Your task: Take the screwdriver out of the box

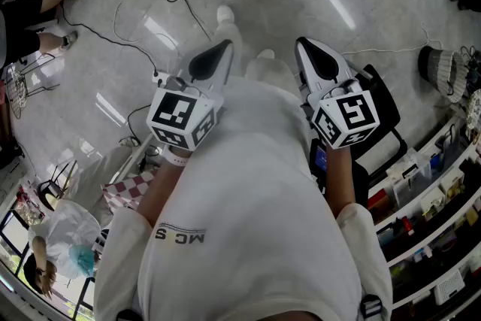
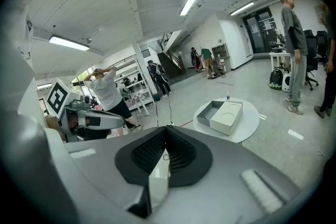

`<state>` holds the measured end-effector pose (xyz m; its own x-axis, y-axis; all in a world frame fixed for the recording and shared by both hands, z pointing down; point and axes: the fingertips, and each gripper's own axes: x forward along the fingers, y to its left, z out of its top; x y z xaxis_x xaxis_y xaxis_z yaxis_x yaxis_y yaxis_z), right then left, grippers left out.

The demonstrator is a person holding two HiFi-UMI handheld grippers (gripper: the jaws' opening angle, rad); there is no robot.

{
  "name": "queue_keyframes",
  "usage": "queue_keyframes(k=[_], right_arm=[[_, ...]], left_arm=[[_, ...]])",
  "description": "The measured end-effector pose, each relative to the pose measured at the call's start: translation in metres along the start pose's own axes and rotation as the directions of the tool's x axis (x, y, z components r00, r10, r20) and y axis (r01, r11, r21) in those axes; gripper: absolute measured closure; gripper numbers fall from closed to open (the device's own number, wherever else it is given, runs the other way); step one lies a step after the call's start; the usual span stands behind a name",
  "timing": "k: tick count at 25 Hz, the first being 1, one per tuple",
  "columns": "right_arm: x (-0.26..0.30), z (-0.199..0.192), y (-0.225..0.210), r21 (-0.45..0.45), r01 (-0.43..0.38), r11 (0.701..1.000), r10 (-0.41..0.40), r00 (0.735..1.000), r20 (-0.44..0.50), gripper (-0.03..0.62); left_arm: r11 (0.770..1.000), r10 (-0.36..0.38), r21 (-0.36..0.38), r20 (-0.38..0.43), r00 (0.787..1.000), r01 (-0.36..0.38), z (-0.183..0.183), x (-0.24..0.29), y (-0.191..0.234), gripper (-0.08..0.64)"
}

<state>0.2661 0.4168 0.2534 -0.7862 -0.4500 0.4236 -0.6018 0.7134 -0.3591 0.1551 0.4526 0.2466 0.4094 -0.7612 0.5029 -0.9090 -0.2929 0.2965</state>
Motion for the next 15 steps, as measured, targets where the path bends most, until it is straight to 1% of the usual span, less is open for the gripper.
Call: queue_keyframes(k=[3,6,12,13,15], right_arm=[[-0.021,-0.002,0.022,-0.006,-0.012,1.000,0.012,1.000,-0.001,0.590],[-0.030,0.000,0.038,-0.038,0.008,0.999,-0.008,1.000,0.000,0.590],[-0.008,0.002,0.065,-0.032,0.029,0.999,-0.029,1.000,0.005,0.591],[-0.003,0.004,0.067,-0.019,0.037,0.999,-0.037,0.999,0.014,0.591],[0.008,0.009,0.073,0.041,0.056,0.998,-0.058,0.997,0.048,0.591]], left_arm=[[1.000,-0.011,0.004,-0.004,1.000,0.011,0.000,-0.016,-0.019,0.558],[1.000,-0.024,0.011,0.001,1.000,0.024,0.005,-0.026,-0.023,0.558],[0.997,-0.070,0.031,0.000,0.998,0.070,0.008,-0.043,0.002,0.558],[0.996,-0.078,0.038,-0.002,0.997,0.078,0.009,-0.045,0.008,0.558],[0.995,-0.089,0.054,-0.002,0.996,0.089,0.012,-0.055,0.027,0.558]])
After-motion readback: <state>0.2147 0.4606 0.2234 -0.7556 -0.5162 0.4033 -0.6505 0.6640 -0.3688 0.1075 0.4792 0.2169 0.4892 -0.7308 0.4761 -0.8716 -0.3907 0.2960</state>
